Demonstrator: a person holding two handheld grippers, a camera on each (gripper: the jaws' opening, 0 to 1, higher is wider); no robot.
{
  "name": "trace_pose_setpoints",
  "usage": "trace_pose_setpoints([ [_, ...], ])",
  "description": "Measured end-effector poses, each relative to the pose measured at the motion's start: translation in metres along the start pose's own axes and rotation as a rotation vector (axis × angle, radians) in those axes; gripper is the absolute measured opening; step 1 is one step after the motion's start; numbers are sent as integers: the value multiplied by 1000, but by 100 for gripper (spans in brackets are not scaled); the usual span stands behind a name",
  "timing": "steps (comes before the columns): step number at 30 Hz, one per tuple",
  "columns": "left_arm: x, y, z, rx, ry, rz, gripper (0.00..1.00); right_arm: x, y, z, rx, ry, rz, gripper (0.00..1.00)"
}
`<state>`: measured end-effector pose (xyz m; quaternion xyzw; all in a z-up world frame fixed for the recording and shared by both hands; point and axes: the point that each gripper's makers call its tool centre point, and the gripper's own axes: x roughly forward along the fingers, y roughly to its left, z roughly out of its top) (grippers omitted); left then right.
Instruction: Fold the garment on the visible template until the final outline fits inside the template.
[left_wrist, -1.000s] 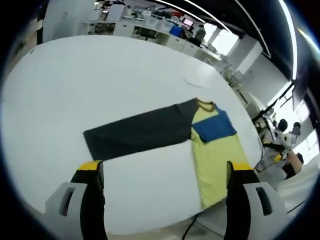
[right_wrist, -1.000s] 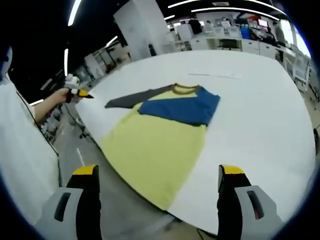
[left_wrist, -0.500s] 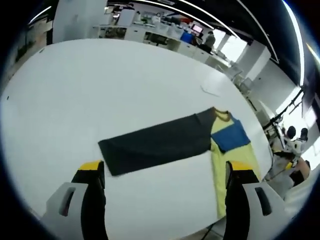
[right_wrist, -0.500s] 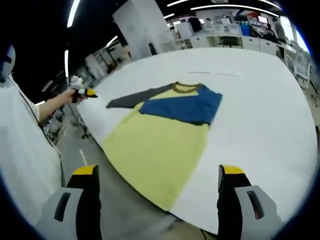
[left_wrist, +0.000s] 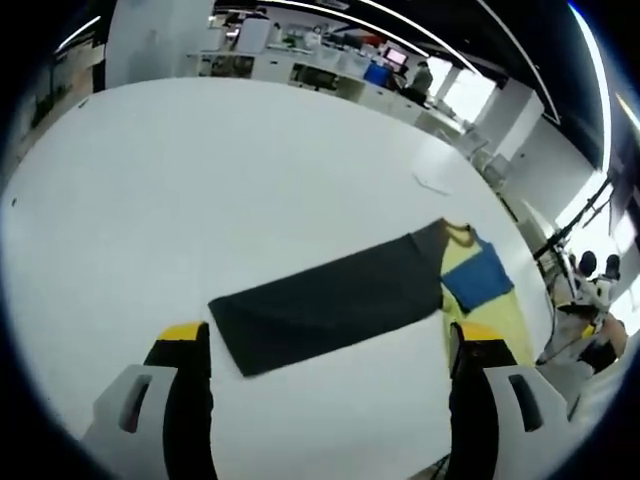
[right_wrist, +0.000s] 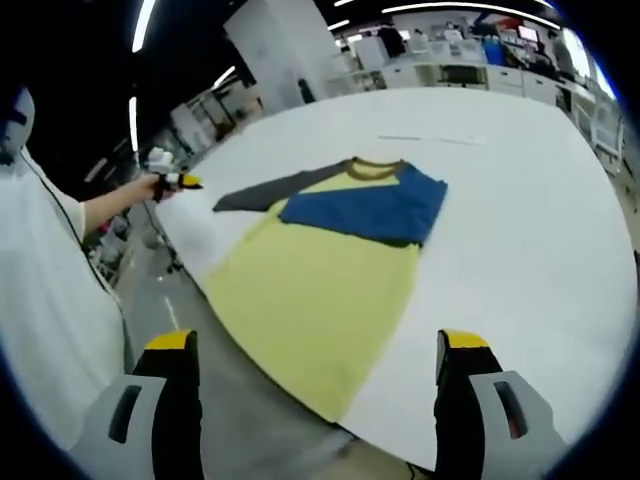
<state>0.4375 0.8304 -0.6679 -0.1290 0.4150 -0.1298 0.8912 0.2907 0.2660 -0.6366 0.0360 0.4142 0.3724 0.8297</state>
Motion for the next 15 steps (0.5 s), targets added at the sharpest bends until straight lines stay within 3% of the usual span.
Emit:
trace_pose_setpoints([
  [15, 27, 38, -13, -40, 34, 59, 90, 6, -7, -3, 17, 32, -7, 98],
])
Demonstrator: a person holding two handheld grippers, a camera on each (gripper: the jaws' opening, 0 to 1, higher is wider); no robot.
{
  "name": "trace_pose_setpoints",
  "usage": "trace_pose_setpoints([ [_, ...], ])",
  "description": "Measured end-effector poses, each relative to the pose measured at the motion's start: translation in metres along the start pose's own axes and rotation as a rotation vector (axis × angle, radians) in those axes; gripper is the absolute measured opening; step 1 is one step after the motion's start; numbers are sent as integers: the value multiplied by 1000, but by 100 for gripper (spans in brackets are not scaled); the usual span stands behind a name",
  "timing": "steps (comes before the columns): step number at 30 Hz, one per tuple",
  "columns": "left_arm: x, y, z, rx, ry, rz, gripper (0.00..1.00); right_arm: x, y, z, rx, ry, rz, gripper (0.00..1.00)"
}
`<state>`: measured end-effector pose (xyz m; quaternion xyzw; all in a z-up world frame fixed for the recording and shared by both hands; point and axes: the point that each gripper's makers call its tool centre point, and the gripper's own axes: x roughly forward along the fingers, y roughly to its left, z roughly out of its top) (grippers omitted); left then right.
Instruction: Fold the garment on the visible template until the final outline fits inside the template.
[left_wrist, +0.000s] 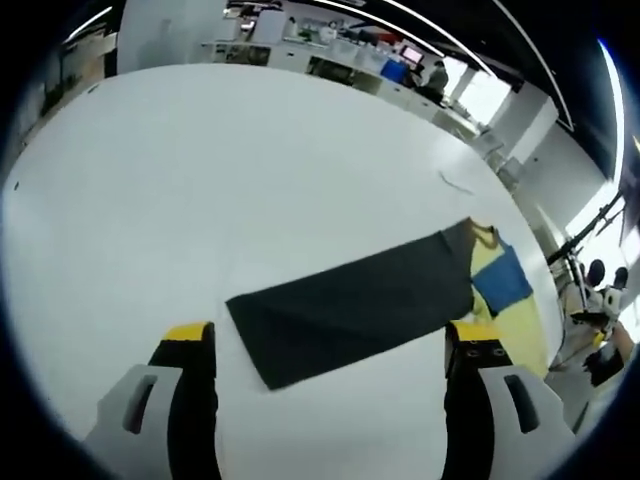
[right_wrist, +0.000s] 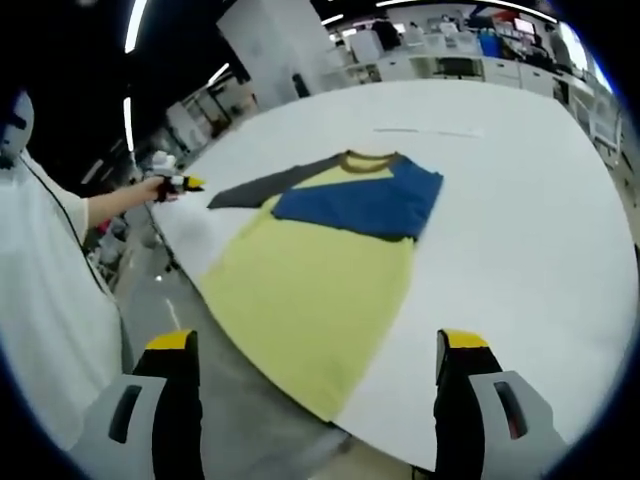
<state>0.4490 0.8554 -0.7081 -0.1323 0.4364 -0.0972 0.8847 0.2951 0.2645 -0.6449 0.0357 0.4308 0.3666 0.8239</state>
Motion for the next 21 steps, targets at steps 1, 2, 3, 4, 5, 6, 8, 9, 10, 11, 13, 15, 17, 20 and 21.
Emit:
trace_pose_setpoints([
  [1, 1, 5, -2, -2, 8, 9, 88, 1, 1, 0, -1, 2, 2, 98],
  [2, 3, 8, -2, -2, 10, 14, 86, 1, 1, 0, -3, 4, 4, 98],
  [3, 3, 11, -1, -3, 9, 22, 85, 2, 1, 0, -4, 5, 5, 98],
  [4, 4, 12, -1, -3, 6, 24, 84, 2, 1, 0, -3, 6, 5, 98],
  [5, 4, 13, 2, -1, -7, 30, 80, 2, 1, 0, -1, 7, 6, 98],
  [6, 4, 16, 6, 4, -28, 51, 78, 2, 1, 0, -1, 8, 7, 98],
  [8, 6, 22, 8, 33, -37, 74, 72, 1, 1, -1, -1, 13, 4, 98],
  [9, 7, 26, 8, 45, -36, 88, 71, 0, -1, -1, -1, 16, 1, 98],
  [10, 7, 26, 8, 48, -35, 91, 69, 0, -1, -1, -1, 16, -1, 98],
  [11, 10, 28, 7, 49, -30, 93, 69, -2, -3, -1, 4, 13, -6, 98],
  [13, 12, 31, 7, 48, -31, 98, 68, -3, -4, -1, 7, 12, -11, 98],
  [15, 14, 34, 7, 42, -33, 98, 67, -4, -6, -1, 11, 10, -17, 97],
  [17, 17, 37, 7, 34, -33, 99, 66, -4, -7, -2, 13, 13, -20, 97],
  [20, 20, 41, 6, 43, -35, 109, 62, -1, -6, -3, 14, 22, -18, 97],
  [21, 20, 41, 6, 44, -34, 111, 61, 0, -6, -3, 13, 23, -17, 97],
])
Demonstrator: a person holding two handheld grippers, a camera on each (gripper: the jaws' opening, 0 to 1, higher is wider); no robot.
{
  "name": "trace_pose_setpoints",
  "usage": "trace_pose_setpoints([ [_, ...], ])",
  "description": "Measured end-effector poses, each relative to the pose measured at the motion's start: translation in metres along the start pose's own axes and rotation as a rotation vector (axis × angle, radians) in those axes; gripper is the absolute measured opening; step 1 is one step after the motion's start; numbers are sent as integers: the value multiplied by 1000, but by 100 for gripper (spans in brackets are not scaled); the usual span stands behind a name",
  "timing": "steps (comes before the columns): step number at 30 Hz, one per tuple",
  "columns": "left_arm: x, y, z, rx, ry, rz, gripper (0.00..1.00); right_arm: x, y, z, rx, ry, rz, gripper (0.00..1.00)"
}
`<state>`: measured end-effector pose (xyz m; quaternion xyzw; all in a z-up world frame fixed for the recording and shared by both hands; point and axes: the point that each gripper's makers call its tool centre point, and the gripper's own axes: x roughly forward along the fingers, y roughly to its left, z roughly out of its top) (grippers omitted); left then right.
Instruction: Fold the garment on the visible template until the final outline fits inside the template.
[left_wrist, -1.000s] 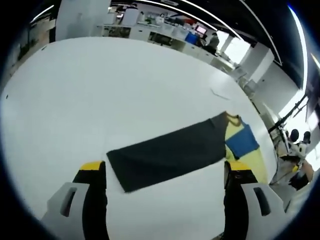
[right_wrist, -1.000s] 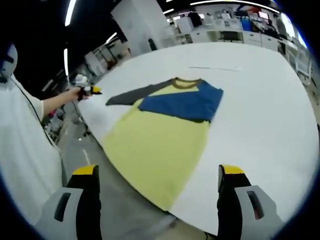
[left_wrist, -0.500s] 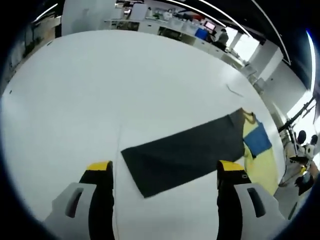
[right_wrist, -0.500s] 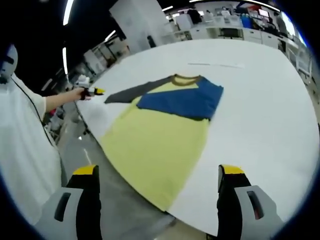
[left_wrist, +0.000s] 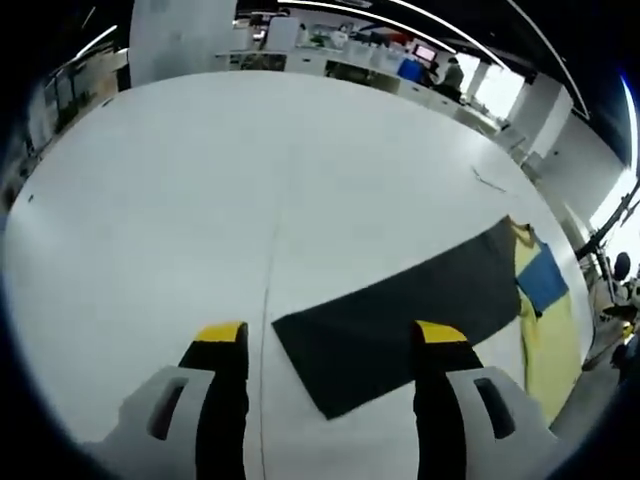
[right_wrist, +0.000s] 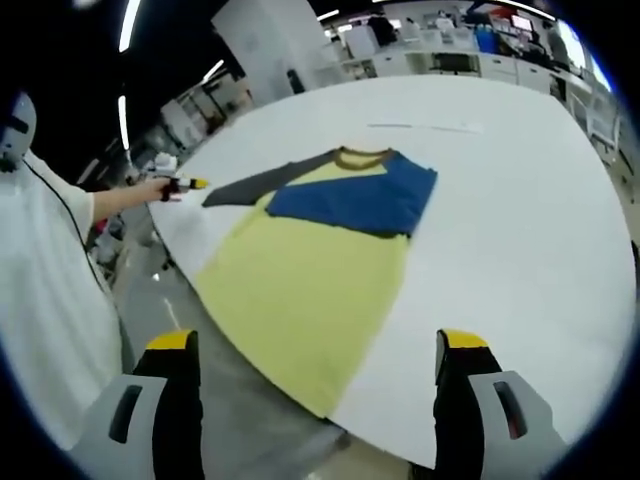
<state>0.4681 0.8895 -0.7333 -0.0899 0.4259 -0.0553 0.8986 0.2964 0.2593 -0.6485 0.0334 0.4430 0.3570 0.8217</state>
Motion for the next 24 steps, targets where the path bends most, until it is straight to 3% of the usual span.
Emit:
trace_pose_setpoints([
  [7, 4, 13, -2, 41, -1, 43, 48, 4, 2, 2, 2, 4, 7, 97],
  [10, 7, 18, -3, 12, -5, 41, 48, 6, 3, 5, 0, 4, 12, 97],
  [24, 14, 17, -5, 86, 3, 42, 34, 8, 2, 6, 7, 15, 9, 97],
])
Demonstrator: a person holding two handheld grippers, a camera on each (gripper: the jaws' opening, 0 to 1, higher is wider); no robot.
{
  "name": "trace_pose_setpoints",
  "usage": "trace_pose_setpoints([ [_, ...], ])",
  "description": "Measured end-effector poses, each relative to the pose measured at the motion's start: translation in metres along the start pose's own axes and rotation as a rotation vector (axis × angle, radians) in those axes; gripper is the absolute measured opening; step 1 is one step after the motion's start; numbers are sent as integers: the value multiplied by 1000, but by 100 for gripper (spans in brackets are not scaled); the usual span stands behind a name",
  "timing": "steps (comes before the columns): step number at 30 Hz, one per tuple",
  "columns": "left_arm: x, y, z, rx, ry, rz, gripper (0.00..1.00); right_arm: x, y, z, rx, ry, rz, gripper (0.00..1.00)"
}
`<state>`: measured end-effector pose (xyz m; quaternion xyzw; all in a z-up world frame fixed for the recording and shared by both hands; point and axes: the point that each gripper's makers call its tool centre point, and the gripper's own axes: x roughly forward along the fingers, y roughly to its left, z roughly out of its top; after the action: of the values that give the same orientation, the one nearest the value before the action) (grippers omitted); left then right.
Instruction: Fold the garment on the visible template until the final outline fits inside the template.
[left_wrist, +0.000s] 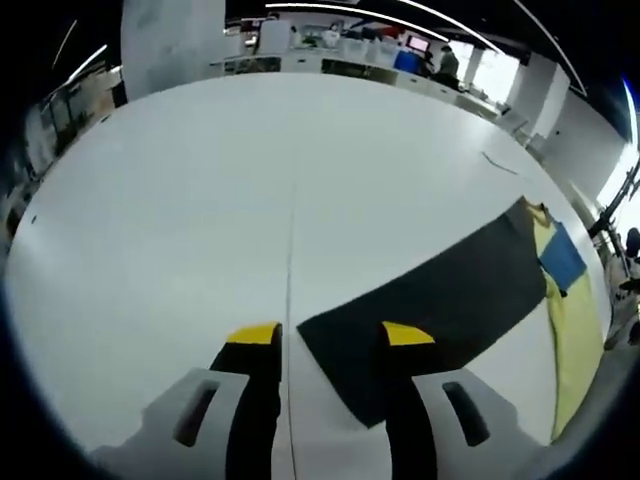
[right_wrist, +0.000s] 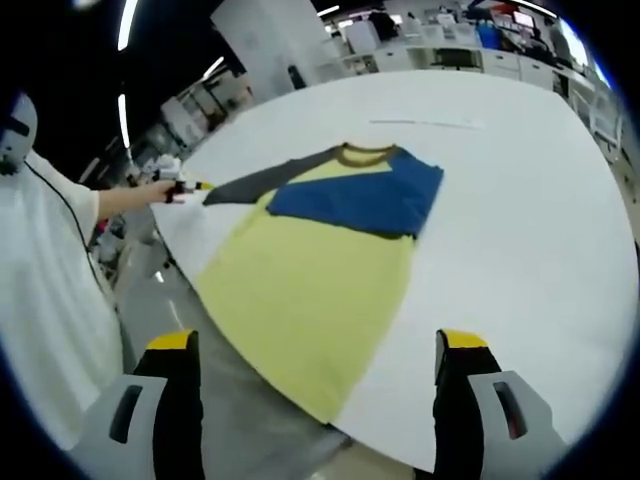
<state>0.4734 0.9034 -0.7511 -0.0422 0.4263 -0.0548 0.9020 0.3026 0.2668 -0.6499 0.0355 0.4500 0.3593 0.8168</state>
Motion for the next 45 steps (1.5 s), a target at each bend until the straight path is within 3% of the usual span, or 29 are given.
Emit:
trace_pose_setpoints([
  [11, 7, 4, -5, 41, 33, 19, 28, -1, -1, 1, 19, -12, 2, 96],
  [26, 11, 6, -5, 76, 36, 33, 21, 4, -2, 5, 16, -5, 7, 96],
  [31, 11, 6, -4, 67, 31, 31, 8, 3, -3, 6, 16, -3, 3, 96],
  [39, 10, 1, -2, 67, 24, 29, 0, 3, -3, 7, 15, -5, 0, 96],
  [45, 8, 1, 1, 86, 28, 37, 0, 2, -2, 7, 16, -11, 2, 96],
])
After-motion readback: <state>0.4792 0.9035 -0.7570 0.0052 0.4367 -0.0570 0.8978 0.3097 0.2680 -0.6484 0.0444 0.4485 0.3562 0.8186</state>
